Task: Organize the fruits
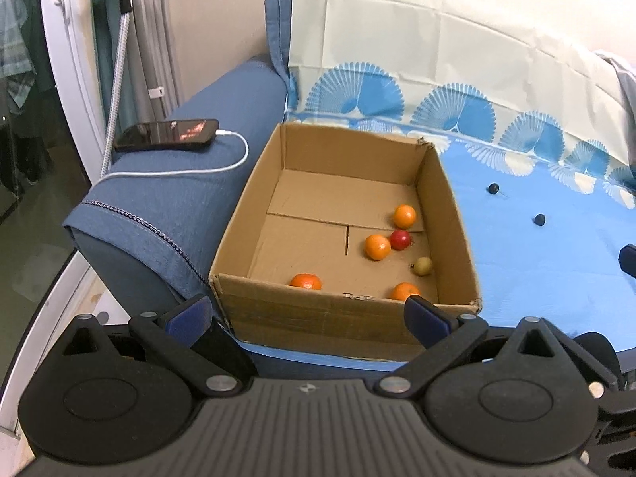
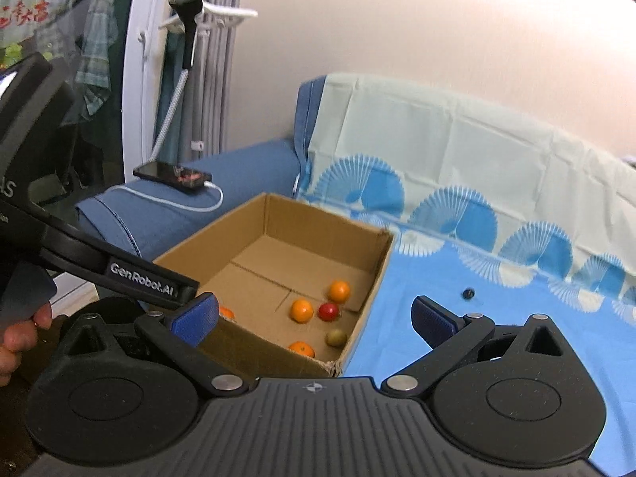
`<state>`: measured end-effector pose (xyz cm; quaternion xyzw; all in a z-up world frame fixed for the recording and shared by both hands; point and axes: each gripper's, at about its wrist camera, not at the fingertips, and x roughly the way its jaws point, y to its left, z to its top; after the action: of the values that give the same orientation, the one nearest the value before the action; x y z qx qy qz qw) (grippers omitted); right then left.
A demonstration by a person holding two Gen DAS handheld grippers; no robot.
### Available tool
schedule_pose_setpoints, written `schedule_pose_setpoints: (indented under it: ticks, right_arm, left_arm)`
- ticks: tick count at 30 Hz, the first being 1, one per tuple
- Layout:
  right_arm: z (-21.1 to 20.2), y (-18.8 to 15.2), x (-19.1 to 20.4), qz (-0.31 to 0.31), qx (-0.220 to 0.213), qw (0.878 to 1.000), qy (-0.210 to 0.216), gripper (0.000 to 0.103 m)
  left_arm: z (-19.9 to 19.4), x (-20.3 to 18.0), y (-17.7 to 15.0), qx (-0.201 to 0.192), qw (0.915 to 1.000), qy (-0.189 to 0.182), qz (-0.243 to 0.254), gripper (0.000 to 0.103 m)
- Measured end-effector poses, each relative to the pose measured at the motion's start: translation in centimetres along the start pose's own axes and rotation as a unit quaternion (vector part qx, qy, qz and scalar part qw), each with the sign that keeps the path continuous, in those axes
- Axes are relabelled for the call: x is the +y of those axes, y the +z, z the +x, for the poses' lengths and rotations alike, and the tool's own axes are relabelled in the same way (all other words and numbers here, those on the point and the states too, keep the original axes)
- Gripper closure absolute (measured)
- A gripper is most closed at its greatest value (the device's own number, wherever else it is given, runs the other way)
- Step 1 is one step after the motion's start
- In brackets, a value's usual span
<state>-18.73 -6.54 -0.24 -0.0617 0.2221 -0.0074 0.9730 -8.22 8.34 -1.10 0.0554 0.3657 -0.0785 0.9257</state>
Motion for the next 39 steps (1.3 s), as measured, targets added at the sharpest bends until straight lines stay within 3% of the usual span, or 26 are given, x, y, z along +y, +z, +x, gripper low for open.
schedule_pose_setpoints:
  ticks: [14,39]
  right_arm:
    - [-1.5,-0.3,-0.2,0.009,-0.018,1.0,-0.001,0.001]
    - [2.8,-1.0,-1.1,0.04,0.042,0.998,0.012,0.001]
  left_arm:
    - [-1.7,-0.2,-0.2,-0.023,0.9997,0.009,0.006,0.0]
    - [2.6,-0.7,0.2,0.033,0.9992,0.013,0.016,0.0]
